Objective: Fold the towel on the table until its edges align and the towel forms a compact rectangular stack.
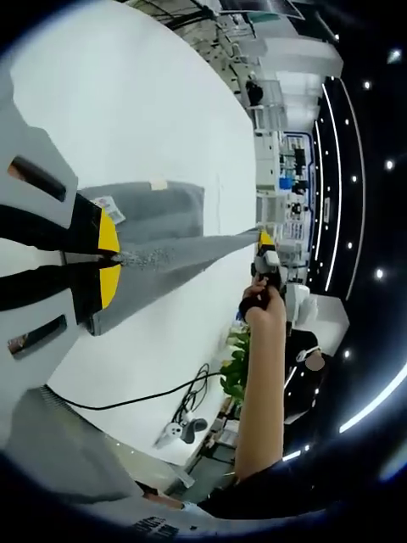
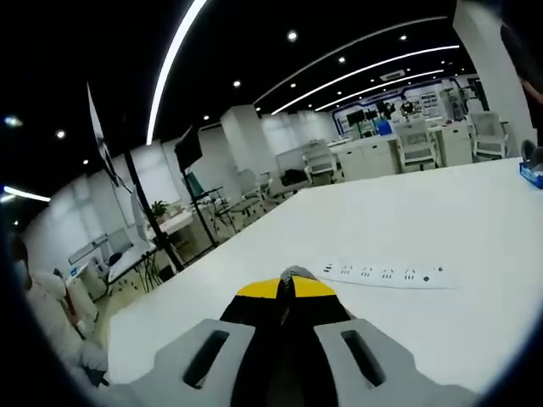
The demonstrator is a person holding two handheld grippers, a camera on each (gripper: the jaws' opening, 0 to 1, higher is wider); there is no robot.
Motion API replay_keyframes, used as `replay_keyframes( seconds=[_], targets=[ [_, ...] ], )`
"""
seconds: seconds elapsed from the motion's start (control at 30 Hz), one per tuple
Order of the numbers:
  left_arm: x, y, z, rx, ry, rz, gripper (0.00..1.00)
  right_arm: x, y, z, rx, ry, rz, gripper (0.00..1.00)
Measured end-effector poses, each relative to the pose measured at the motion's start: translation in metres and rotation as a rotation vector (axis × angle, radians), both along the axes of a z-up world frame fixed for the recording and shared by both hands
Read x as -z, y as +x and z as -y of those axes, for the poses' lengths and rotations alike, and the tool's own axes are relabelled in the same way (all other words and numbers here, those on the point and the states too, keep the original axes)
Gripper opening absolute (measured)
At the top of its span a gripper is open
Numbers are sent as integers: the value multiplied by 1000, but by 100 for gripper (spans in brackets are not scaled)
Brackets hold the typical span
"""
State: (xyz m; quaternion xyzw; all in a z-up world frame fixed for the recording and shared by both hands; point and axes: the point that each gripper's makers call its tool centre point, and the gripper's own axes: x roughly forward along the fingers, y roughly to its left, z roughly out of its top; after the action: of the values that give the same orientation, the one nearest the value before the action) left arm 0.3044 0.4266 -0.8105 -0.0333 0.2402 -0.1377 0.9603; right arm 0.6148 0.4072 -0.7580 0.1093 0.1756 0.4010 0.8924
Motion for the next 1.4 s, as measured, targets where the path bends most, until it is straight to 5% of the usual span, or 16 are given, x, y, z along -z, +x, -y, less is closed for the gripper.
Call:
replay_keyframes(
  seconds=[0.23,0.3,0.4,0.7,0.87,1.4],
  targets=[
    [30,-3,-18,-46,-25,-98,3,25,3,-26,-33,-71,10,0],
    [43,-3,-21,-80,-84,-148,3,33,6,-25,-26,-164,82,0],
    [51,-3,-25,-96,-116,-178,2,45,6,-38,-47,-168,76,0],
    [53,-5,-26,-99,-124,-195,2,70,12,-56,-86,-216,51,0],
    [45,-6,-29,-132,-135,-153,2,80,7,-66,-105,-231,39,1],
    [62,-12,-37,-177,-134,-241,2,124,0,-81,-163,-348,2,2]
  ],
)
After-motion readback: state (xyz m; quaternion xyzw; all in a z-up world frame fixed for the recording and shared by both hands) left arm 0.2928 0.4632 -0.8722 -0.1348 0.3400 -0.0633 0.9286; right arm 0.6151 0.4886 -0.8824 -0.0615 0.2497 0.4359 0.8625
